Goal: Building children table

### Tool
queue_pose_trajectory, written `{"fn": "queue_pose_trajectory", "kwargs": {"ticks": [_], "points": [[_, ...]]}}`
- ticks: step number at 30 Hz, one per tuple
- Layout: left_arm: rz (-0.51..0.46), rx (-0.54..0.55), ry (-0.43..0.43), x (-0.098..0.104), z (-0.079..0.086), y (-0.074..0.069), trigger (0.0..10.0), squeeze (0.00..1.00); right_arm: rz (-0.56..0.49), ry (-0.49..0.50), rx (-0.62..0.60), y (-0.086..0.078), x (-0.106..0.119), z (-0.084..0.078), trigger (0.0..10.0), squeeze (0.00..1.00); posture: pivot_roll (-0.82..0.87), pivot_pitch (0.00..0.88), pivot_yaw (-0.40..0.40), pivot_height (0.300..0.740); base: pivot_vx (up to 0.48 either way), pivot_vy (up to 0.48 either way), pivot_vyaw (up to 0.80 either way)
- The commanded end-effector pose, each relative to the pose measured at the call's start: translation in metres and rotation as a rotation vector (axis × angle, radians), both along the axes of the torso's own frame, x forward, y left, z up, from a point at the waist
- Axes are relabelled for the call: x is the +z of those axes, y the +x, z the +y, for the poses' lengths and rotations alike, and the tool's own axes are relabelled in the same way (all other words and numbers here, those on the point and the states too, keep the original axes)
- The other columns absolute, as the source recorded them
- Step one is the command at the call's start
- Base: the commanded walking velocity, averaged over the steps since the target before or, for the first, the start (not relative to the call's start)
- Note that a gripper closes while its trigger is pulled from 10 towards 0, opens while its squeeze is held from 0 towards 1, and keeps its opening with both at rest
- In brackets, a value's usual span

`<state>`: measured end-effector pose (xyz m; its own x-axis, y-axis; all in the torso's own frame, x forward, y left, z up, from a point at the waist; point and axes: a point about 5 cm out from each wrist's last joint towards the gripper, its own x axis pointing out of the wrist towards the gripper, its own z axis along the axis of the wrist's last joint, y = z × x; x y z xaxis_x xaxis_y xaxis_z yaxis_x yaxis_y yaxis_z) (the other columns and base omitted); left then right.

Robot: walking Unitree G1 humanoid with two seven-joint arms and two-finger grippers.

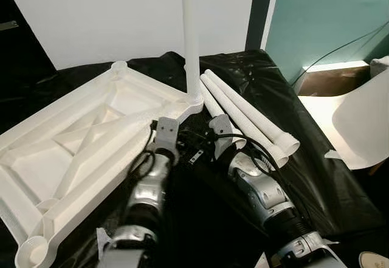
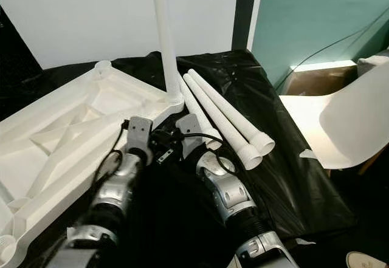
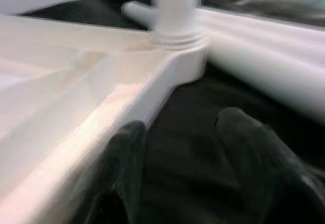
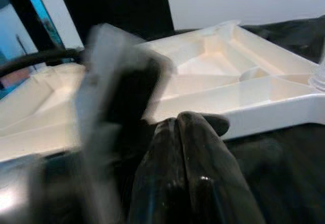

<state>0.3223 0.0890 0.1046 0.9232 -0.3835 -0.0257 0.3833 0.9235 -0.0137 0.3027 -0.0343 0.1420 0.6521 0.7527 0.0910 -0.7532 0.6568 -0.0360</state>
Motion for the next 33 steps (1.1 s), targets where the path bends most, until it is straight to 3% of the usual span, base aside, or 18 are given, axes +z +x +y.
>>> {"fn": "queue_pose_trajectory", "kwargs": {"ticks": [1, 5, 9, 11, 12, 14, 16, 17, 18, 20, 27, 28, 29, 33], "points": [[-0.061, -0.137, -0.030, 0.010, -0.006, -0.012, 10.0, 0.00, 0.009, -0.012, 0.006, -0.001, -0.002, 0.001, 10.0, 0.00, 0.09, 0.000, 0.048, 0.740, 0.000, 0.000, 0.00], [-0.097, -0.189, -0.055, 0.016, 0.004, -0.026, 10.0, 0.00, 0.013, -0.010, 0.004, -0.001, -0.003, 0.001, 10.0, 0.00, 0.10, 0.000, 0.048, 0.740, 0.000, 0.000, 0.00], [-0.154, -0.192, -0.076, 0.028, 0.013, -0.031, 10.0, 0.00, 0.015, -0.011, 0.009, -0.001, -0.004, 0.002, 10.0, 0.00, 0.11, 0.000, 0.046, 0.740, 0.000, 0.000, 0.00], [-0.180, -0.175, -0.061, 0.034, 0.020, -0.031, 10.0, 0.00, 0.014, -0.013, 0.015, -0.001, -0.004, 0.003, 10.0, 0.00, 0.12, 0.000, 0.042, 0.740, 0.000, 0.000, 0.00], [-0.187, -0.147, -0.010, 0.036, 0.030, -0.030, 10.0, 0.00, 0.012, -0.016, 0.023, -0.001, -0.004, 0.004, 10.0, 0.00, 0.12, 0.000, 0.042, 0.740, 0.000, 0.000, 0.00], [-0.187, -0.147, -0.010, 0.036, 0.030, -0.030, 10.0, 0.00, 0.012, -0.016, 0.023, -0.001, -0.004, 0.004, 10.0, 0.00, 0.12, 0.000, 0.042, 0.740, 0.000, 0.000, 0.00], [-0.134, -0.061, 0.206, 0.029, 0.056, -0.025, 10.0, 0.00, 0.010, -0.020, 0.037, -0.003, -0.005, 0.007, 10.0, 0.00, 0.14, 0.000, 0.037, 0.740, 0.000, 0.000, 0.00], [-0.134, -0.061, 0.206, 0.029, 0.056, -0.025, 10.0, 0.00, 0.010, -0.020, 0.037, -0.003, -0.005, 0.007, 10.0, 0.00, 0.14, 0.000, 0.037, 0.740, 0.000, 0.000, 0.00], [-0.073, 0.000, 0.323, 0.022, 0.074, -0.022, 10.0, 0.00, 0.011, -0.021, 0.042, -0.003, -0.005, 0.008, 10.0, 0.00, 0.14, 0.000, 0.037, 0.740, 0.000, 0.000, 0.00], [0.018, 0.029, 0.421, 0.015, 0.098, -0.023, 10.0, 0.00, 0.013, -0.020, 0.046, -0.004, -0.006, 0.008, 10.0, 0.00, 0.14, 0.000, 0.038, 0.740, 0.000, 0.000, 0.00], [0.029, 0.055, 0.413, 0.024, 0.118, -0.026, 10.0, 0.00, 0.020, -0.017, 0.044, -0.004, -0.007, 0.008, 10.0, 0.00, 0.14, 0.000, 0.038, 0.740, 0.000, 0.000, 0.00], [0.061, 0.041, 0.421, 0.022, 0.121, -0.028, 10.0, 0.13, 0.020, -0.017, 0.042, -0.004, -0.007, 0.008, 10.0, 0.00, 0.13, 0.000, 0.043, 0.740, 0.000, 0.000, 0.00], [0.098, 0.021, 0.426, 0.019, 0.125, -0.029, 10.0, 0.19, 0.020, -0.016, 0.040, -0.004, -0.007, 0.008, 10.0, 0.00, 0.13, 0.000, 0.043, 0.740, 0.000, 0.000, 0.00], [0.155, -0.056, 0.377, 0.016, 0.125, -0.035, 10.0, 0.29, 0.019, -0.016, 0.037, -0.004, -0.007, 0.007, 10.0, 0.00, 0.13, 0.000, 0.043, 0.740, 0.000, 0.000, 0.00]]}}
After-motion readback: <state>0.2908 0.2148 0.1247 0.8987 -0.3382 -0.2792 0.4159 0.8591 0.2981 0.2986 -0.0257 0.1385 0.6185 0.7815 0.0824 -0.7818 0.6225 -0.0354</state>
